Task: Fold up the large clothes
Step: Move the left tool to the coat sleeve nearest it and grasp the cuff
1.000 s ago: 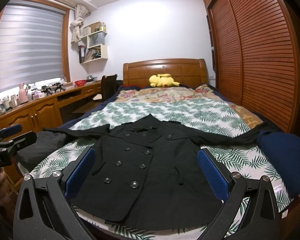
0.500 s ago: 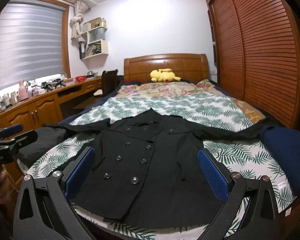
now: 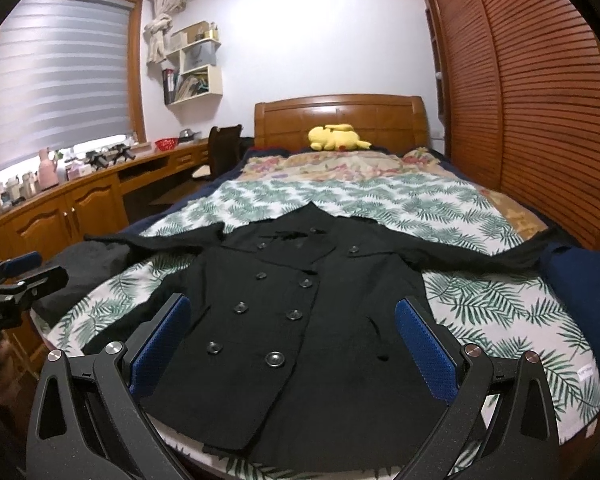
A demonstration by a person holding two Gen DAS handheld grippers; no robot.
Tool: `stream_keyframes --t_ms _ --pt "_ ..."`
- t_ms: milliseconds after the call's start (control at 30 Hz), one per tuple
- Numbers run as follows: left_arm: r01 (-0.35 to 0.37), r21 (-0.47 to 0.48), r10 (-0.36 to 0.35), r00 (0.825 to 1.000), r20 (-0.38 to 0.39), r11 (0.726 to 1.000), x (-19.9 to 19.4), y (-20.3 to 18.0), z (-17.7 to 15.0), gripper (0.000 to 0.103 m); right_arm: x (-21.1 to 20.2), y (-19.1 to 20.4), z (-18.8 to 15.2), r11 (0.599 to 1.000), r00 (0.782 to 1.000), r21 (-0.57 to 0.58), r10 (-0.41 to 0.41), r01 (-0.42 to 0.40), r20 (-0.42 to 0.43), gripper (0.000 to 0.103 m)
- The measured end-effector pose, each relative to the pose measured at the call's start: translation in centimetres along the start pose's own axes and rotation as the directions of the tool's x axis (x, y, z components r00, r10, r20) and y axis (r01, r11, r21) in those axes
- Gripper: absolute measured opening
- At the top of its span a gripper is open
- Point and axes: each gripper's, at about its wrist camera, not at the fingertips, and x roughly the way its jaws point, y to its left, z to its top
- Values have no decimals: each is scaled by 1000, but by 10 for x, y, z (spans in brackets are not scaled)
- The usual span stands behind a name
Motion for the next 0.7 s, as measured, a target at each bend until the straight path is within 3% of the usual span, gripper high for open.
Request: stream_keyframes --t_ms 533,700 --pt "-52 -19 50 995 -89 998 66 36 -29 103 88 -2 -21 999 994 -7 46 -47 -95 103" --pt "-110 9 110 987 -113 994 87 52 -28 103 116 -1 -21 996 990 -23 78 -81 -116 103"
